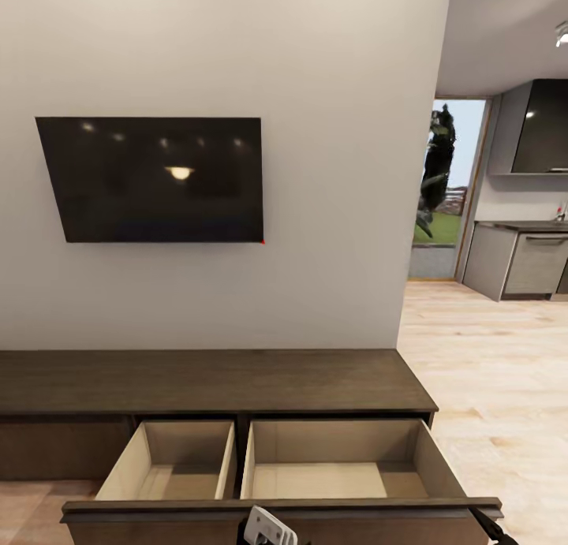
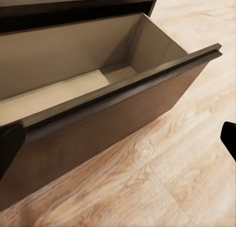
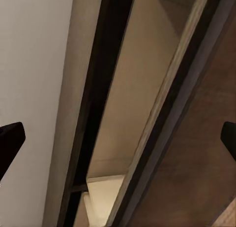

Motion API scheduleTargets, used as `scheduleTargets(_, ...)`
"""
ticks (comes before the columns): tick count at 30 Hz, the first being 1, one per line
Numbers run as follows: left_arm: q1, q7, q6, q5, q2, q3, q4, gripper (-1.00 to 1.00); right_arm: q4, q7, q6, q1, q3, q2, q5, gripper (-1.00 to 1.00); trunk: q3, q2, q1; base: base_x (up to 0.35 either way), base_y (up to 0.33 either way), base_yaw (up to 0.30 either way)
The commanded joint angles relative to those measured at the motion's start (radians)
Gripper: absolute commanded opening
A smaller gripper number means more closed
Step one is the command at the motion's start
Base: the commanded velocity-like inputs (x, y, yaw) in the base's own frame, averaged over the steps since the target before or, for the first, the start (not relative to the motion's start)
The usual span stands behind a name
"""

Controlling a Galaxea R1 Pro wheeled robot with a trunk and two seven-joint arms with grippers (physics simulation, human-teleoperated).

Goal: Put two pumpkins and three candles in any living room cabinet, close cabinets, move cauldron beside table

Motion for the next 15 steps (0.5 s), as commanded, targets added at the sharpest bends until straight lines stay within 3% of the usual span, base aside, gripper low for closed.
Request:
scheduleTargets(1,0.000,-0.003,0.008,0.004,0.000,0.001,-0.002,1.00,0.000,0.002,0.009,0.000,0.003,0.000,-0.010,1.00,0.002,0.007,-0.004,0.000,0.000,0.000)
scheduleTargets(6,0.000,-0.002,0.007,0.003,-0.002,0.001,0.005,1.00,0.001,0.000,0.009,-0.001,0.002,0.001,-0.012,1.00,0.018,0.042,-0.023,0.000,0.000,0.000)
scheduleTargets(15,0.000,0.004,0.000,0.003,0.000,0.001,0.023,1.00,0.002,-0.025,0.009,-0.001,0.001,0.003,-0.014,1.00,0.018,0.042,-0.023,0.000,0.000,0.000)
